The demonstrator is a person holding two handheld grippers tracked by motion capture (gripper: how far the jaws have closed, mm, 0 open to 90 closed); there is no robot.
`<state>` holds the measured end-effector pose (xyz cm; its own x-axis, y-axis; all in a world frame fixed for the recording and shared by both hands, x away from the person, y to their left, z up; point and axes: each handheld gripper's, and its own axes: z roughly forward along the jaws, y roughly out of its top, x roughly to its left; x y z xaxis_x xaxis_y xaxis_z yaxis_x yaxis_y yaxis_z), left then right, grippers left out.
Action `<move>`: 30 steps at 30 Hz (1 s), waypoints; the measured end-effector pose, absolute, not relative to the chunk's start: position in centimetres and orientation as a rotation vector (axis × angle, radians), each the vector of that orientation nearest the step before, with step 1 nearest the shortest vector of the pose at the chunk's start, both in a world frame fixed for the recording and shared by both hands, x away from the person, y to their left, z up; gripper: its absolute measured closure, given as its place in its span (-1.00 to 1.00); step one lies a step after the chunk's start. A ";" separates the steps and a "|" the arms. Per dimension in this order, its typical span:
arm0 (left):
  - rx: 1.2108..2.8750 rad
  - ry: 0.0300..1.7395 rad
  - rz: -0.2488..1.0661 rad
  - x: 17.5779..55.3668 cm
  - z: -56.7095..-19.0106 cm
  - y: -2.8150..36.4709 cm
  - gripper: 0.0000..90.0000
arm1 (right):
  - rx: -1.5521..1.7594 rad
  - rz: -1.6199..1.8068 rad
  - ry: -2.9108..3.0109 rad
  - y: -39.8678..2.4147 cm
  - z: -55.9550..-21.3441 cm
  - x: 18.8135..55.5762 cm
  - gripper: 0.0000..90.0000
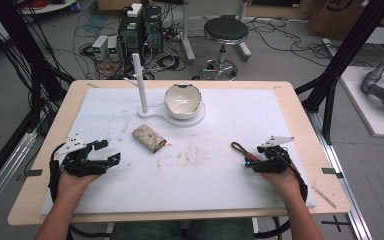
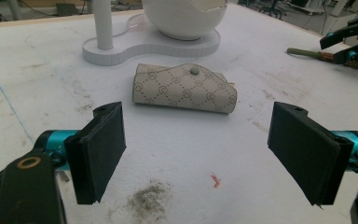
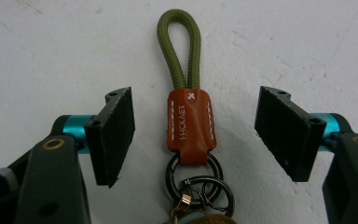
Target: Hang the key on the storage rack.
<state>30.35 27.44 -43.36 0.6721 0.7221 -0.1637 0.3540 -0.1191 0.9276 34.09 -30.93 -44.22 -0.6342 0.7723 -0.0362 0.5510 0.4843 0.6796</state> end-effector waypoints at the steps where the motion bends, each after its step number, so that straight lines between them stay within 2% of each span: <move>1: 1.727 0.870 0.391 30.3 -43.4 27.4 -0.58 | 1.117 0.908 2.405 -30.9 -44.3 34.1 -0.34; 3: 1.729 0.869 0.386 30.3 -43.4 27.4 -0.58 | 1.118 0.902 2.419 -31.0 -44.4 34.2 -0.20; 12: 1.725 0.883 0.381 30.2 -43.5 27.6 -0.58 | 1.097 0.910 2.447 -31.3 -44.5 34.2 0.04; 20: 1.730 0.874 0.383 30.2 -43.5 27.5 -0.58 | 1.066 0.923 2.475 -31.2 -44.4 34.0 0.49; 30: 1.736 0.860 0.382 30.1 -43.4 27.2 -0.58 | 1.038 0.930 2.466 -31.3 -44.1 33.8 0.60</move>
<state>30.14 27.16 -43.37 0.6838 0.7112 -0.1631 0.3549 -0.1288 0.9260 33.85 -31.31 -44.13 -0.6907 0.7226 -0.0297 0.5230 0.5274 0.6696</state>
